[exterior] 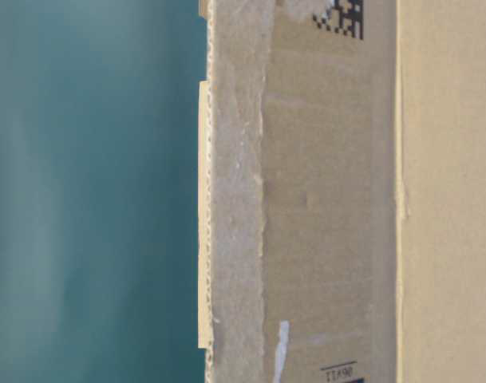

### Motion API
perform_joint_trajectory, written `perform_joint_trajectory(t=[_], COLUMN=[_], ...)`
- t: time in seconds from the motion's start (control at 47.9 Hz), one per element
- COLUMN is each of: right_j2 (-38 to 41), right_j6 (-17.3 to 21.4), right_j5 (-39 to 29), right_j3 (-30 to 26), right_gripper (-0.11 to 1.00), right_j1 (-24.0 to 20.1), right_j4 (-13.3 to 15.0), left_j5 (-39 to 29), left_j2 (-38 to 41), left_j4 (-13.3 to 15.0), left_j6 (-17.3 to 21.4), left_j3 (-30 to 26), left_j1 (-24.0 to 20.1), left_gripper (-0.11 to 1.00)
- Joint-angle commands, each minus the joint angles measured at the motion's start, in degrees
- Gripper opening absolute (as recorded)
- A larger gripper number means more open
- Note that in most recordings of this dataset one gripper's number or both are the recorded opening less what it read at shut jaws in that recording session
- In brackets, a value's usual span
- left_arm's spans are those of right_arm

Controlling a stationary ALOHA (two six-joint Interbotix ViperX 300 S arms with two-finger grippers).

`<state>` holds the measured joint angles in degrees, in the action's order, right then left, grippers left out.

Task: Close the cardboard box.
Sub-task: 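Push the left and right side flaps inward over the spools with both grippers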

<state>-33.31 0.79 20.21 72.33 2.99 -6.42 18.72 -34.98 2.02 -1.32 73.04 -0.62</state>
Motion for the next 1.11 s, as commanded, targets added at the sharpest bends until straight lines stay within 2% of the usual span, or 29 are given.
perform_joint_trajectory(t=[0.0, 0.209, 0.563, 1.085], right_j2=[2.81, 8.88, 17.49, 23.55], right_j6=[-0.18, -0.35, -0.44, 0.0], right_j5=[2.55, 5.8, 7.03, 7.29], right_j3=[-3.34, -7.73, -14.59, -17.05], right_gripper=[0.0, 0.0, 0.0, 0.0], right_j1=[0.09, 0.35, 0.44, 0.44], right_j4=[-0.09, -0.18, -0.09, -0.35], left_j5=[3.25, 7.29, 8.53, 8.7], left_j2=[2.55, 6.86, 15.12, 22.94], left_j4=[0.09, 0.09, 0.09, 0.09], left_j6=[0.62, 2.2, 2.29, 2.46], left_j3=[-2.99, -6.33, -12.39, -15.73], left_j1=[-0.7, -1.85, -2.72, -3.34], left_gripper=[0.0, 0.0, 0.0, 0.0])
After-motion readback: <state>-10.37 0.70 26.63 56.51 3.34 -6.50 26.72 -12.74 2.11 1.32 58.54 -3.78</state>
